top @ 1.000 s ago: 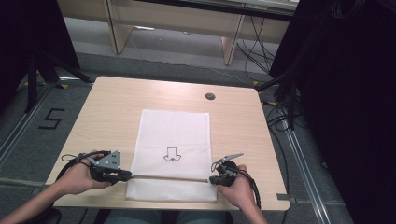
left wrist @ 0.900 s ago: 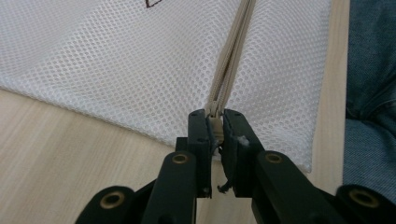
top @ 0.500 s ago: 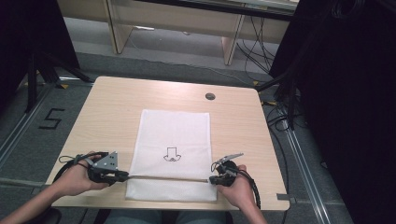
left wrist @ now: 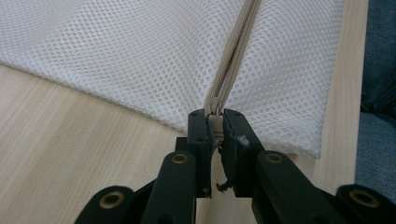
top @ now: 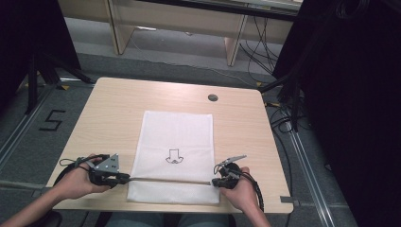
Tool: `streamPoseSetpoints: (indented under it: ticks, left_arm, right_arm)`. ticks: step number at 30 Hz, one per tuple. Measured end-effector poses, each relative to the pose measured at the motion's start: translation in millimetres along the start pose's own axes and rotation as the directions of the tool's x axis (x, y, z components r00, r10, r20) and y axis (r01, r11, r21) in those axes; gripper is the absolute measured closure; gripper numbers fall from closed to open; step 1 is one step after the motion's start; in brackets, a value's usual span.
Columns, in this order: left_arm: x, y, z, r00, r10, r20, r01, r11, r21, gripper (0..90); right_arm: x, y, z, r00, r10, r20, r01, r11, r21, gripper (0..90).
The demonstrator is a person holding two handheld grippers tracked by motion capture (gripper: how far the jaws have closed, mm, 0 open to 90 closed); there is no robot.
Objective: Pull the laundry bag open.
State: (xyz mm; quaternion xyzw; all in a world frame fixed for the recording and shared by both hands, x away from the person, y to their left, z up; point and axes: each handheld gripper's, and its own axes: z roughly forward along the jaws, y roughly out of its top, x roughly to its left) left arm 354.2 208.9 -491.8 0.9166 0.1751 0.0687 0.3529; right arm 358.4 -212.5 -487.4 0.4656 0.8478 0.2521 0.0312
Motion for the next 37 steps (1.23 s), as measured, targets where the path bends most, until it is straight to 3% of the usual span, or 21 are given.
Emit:
streamPoseSetpoints:
  ticks: [5,7,9,11,14,15,16,17,18,19,20,21,22,24,25,26,27,30,32,35,37]
  left_arm:
    - [3.3,0.4,-0.9,0.9987,-0.035,-0.036,0.034,0.9991,-0.026,81.0]
    - [3.5,-1.1,-0.3,0.9966,-0.073,-0.036,0.072,0.9967,-0.036,80.8]
    - [4.8,-1.3,-1.1,0.9969,-0.067,-0.042,0.066,0.9975,-0.027,80.6]
    - [4.5,-1.4,-1.9,0.9956,-0.084,-0.042,0.082,0.9961,-0.032,79.6]
    - [6.8,-1.5,-3.6,0.9899,-0.132,-0.051,0.130,0.9900,-0.056,65.3]
    - [9.0,-1.7,-6.0,0.9813,-0.187,-0.047,0.181,0.9768,-0.115,62.0]
    - [9.0,-1.7,-6.0,0.9813,-0.187,-0.047,0.181,0.9768,-0.115,58.3]
    - [12.8,-2.3,-8.8,0.9721,-0.230,-0.047,0.218,0.9596,-0.177,54.9]
    - [12.8,-2.3,-8.8,0.9721,-0.230,-0.047,0.218,0.9596,-0.177,52.0]
    - [16.7,-2.3,-12.1,0.9593,-0.278,-0.049,0.260,0.9370,-0.234,49.0]
    - [16.7,-2.3,-12.1,0.9593,-0.278,-0.049,0.260,0.9370,-0.234,46.4]
    - [17.2,-1.9,-12.7,0.9518,-0.302,-0.053,0.278,0.9220,-0.270,46.4]
    - [19.9,-1.5,-14.7,0.9532,-0.297,-0.058,0.269,0.9203,-0.284,44.6]
    - [21.4,-0.3,-15.1,0.9383,-0.341,-0.058,0.306,0.8958,-0.323,39.1]
    - [23.1,0.3,-15.5,0.9359,-0.345,-0.071,0.305,0.8947,-0.326,39.1]
    - [25.4,2.1,-13.1,0.9211,-0.381,-0.078,0.333,0.8752,-0.351,35.4]
    - [25.4,2.1,-13.1,0.9211,-0.381,-0.078,0.333,0.8752,-0.351,34.4]
    - [32.5,7.7,-6.0,0.8928,-0.439,-0.101,0.374,0.8479,-0.375,33.6]
    - [34.8,8.8,-3.8,0.8846,-0.455,-0.101,0.390,0.8414,-0.374,33.7]
    - [36.6,7.5,-3.7,0.8827,-0.457,-0.111,0.389,0.8426,-0.372,34.6]
    - [39.6,3.4,-3.6,0.8795,-0.461,-0.119,0.391,0.8428,-0.369,35.0]
  right_arm:
    - [0.4,-0.1,0.6,0.9993,-0.036,0.009,0.036,0.9993,-0.009,90.0]
    - [1.5,0.9,0.0,0.9991,-0.043,0.001,0.043,0.9989,-0.021,78.8]
    - [2.9,1.2,-1.2,0.9996,-0.027,-0.005,0.027,0.9995,-0.018,74.4]
    - [3.5,1.9,-2.1,0.9977,-0.067,0.007,0.067,0.9974,-0.026,71.7]
    - [3.6,2.0,-5.6,0.9970,-0.062,0.046,0.063,0.9976,-0.027,66.3]
    - [2.2,2.0,-6.6,0.9971,-0.067,0.037,0.068,0.9969,-0.040,65.3]
    - [2.2,2.0,-6.6,0.9971,-0.067,0.037,0.068,0.9969,-0.040,65.3]
    - [0.5,1.6,-9.3,0.9976,-0.054,0.043,0.056,0.9969,-0.055,63.4]
    - [-1.8,1.7,-9.7,0.9968,-0.062,0.049,0.066,0.9949,-0.076,62.9]
    - [-1.2,1.8,-11.6,0.9982,-0.038,0.047,0.042,0.9965,-0.072,62.2]
    - [-1.2,1.8,-11.6,0.9982,-0.038,0.047,0.042,0.9965,-0.072,62.2]
    - [-2.1,2.0,-12.4,0.9982,-0.034,0.050,0.038,0.9958,-0.083,61.4]
    - [-3.5,2.2,-12.8,0.9975,-0.040,0.059,0.045,0.9950,-0.089,60.7]
    - [-4.9,3.0,-14.1,0.9975,-0.025,0.067,0.032,0.9938,-0.107,59.9]
    - [-4.9,3.0,-14.1,0.9975,-0.025,0.067,0.032,0.9938,-0.107,59.9]
    - [-5.7,3.1,-14.2,0.9978,-0.012,0.066,0.019,0.9938,-0.110,59.2]
    - [-5.7,3.1,-14.2,0.9978,-0.012,0.066,0.019,0.9938,-0.110,59.2]
    - [-12.0,2.9,-14.3,0.9976,0.006,0.069,0.004,0.9892,-0.146,58.9]
    - [-17.0,3.2,-16.9,0.9964,0.015,0.083,-0.002,0.9880,-0.155,58.4]
    - [-19.8,2.3,-16.4,0.9955,0.053,0.079,-0.038,0.9827,-0.181,57.7]
    - [-24.2,1.3,-19.3,0.9953,0.052,0.082,-0.040,0.9889,-0.143,57.2]
